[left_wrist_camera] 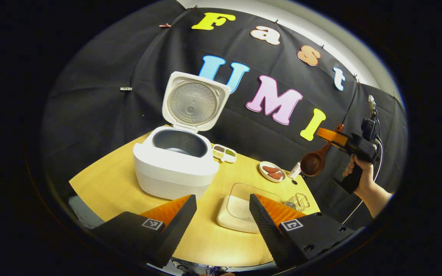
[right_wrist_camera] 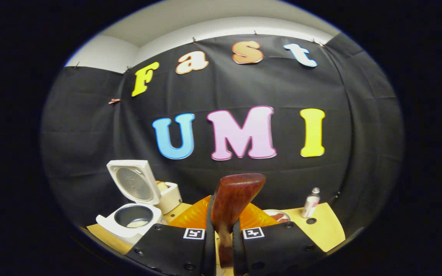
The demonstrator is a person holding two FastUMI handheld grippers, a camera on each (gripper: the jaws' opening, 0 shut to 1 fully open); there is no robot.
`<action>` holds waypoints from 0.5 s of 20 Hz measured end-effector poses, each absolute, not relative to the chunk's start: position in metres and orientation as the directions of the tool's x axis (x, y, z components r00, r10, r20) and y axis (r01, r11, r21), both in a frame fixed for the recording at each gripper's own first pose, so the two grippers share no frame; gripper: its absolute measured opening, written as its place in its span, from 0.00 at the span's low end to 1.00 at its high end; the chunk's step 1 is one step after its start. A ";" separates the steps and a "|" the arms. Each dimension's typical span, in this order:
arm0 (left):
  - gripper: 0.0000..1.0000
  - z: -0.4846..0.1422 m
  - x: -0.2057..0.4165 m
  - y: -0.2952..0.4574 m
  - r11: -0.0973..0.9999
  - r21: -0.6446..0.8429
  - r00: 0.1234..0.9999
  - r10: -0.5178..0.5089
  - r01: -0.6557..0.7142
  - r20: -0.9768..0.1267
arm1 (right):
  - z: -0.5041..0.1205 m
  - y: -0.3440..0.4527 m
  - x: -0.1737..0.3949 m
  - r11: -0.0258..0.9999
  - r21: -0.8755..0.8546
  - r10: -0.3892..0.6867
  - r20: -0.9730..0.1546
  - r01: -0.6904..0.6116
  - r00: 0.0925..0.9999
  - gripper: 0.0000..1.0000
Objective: Close the left gripper, press the button to open the rice cooker; take a wooden spoon from the chopstick holder with the right hand, scoop a spoonful of rice and pour it into the rice cooker, then put the wooden spoon back into the chopstick holder.
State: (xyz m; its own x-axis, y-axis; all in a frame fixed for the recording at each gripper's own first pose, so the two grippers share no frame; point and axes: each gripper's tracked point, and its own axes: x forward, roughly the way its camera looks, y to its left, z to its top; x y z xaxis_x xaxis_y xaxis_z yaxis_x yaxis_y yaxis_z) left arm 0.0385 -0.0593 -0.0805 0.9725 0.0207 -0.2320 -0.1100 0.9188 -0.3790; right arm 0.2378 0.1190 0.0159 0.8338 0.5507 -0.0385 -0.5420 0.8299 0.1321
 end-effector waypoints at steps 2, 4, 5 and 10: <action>0.95 -0.075 0.044 -0.072 0.923 -0.369 0.973 0.021 -0.108 -0.231 | 0.005 0.085 0.254 0.851 0.172 0.511 -0.059 -0.496 0.857 0.21; 0.95 -0.071 0.047 -0.079 0.928 -0.354 0.973 0.036 -0.118 -0.230 | -0.015 0.056 0.270 0.868 0.214 0.476 -0.099 -0.448 0.874 0.21; 0.95 -0.070 0.049 -0.082 0.928 -0.350 0.972 0.044 -0.125 -0.231 | -0.026 0.044 0.276 0.874 0.233 0.460 -0.119 -0.426 0.880 0.21; 0.95 -0.072 0.055 -0.090 0.926 -0.335 0.962 0.090 -0.176 -0.259 | -0.082 0.005 0.302 0.906 0.232 0.401 -0.207 -0.353 0.892 0.21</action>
State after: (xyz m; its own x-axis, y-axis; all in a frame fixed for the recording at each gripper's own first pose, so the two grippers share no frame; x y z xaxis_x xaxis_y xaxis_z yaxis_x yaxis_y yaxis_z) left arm 0.0547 -0.0902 -0.0723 0.9617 0.0897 -0.2589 -0.1764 0.9256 -0.3348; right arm 0.3024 0.0054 -0.0822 0.8923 0.4010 -0.2074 -0.3532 0.9062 0.2325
